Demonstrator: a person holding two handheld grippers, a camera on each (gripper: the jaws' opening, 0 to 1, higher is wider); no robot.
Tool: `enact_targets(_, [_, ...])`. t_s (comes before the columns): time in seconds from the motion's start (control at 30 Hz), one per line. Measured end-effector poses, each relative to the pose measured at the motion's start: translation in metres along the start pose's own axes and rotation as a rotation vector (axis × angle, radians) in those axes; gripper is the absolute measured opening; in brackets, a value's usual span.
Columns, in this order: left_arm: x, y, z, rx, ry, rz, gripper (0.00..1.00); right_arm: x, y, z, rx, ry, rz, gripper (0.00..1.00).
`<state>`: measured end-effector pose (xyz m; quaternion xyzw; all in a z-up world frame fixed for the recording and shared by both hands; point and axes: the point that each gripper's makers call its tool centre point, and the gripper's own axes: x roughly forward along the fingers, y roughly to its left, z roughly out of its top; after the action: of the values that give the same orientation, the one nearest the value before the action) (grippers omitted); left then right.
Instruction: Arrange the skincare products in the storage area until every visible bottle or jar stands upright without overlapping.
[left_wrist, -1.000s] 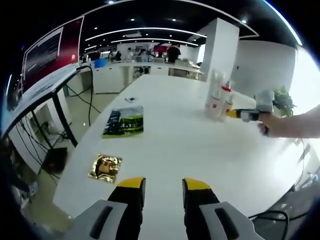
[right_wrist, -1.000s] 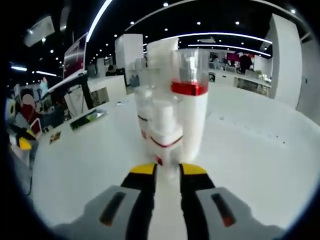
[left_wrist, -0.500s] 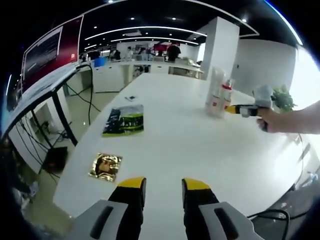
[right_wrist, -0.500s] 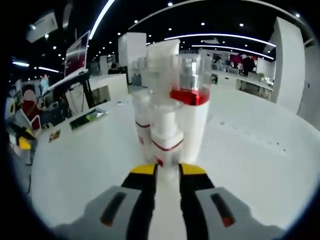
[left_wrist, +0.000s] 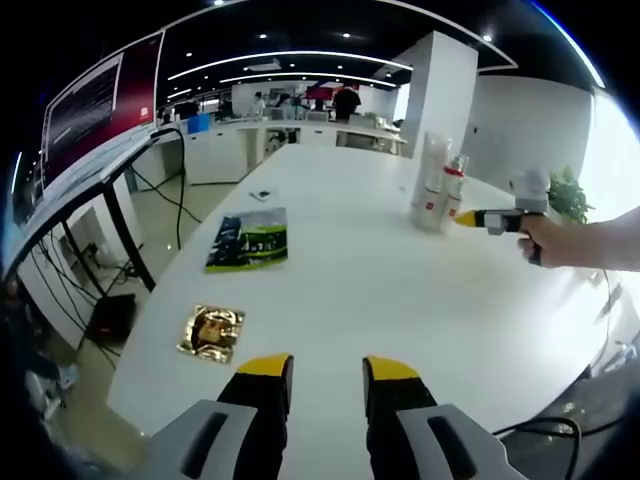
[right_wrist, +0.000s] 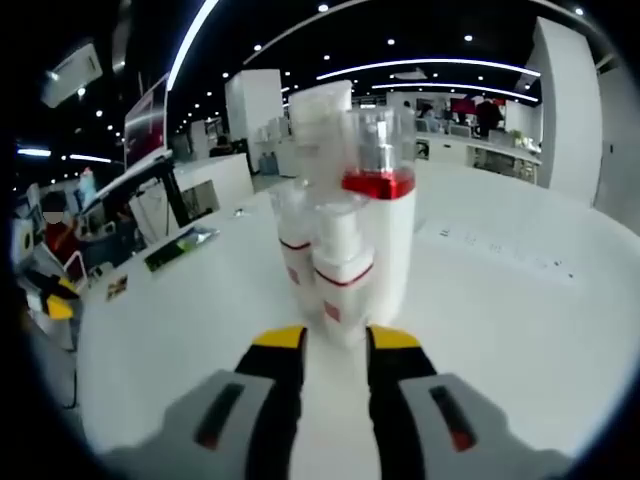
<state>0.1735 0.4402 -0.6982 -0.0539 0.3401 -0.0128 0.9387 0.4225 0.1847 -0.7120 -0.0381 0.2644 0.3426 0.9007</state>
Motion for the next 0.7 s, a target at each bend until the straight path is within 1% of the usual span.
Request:
enact_targets(0.13, [0.0, 0.0, 0.0, 0.006, 0.003, 0.001, 0.29, -0.021, 0.014, -0.016, 0.042, 0.003, 0.012, 0.28])
enact_targets(0.23, [0.0, -0.001, 0.0, 0.011, 0.003, 0.001, 0.29, -0.045, 0.031, -0.031, 0.061, 0.011, 0.025, 0.29])
enact_targets(0.37, [0.0, -0.002, -0.001, 0.021, 0.009, 0.001, 0.29, -0.074, 0.052, -0.047, 0.107, 0.022, 0.046, 0.31])
enact_targets(0.5, [0.0, -0.004, 0.0, 0.033, 0.013, -0.002, 0.29, -0.092, 0.062, -0.055, 0.136, 0.014, 0.062, 0.32])
enact_targets(0.57, [-0.001, -0.006, 0.0, 0.043, 0.014, -0.003, 0.29, -0.106, 0.076, -0.058, 0.143, 0.014, 0.081, 0.32])
enact_targets(0.7, [-0.001, -0.006, 0.0, 0.057, 0.022, 0.001, 0.29, -0.127, 0.093, -0.059, 0.136, -0.002, 0.105, 0.32])
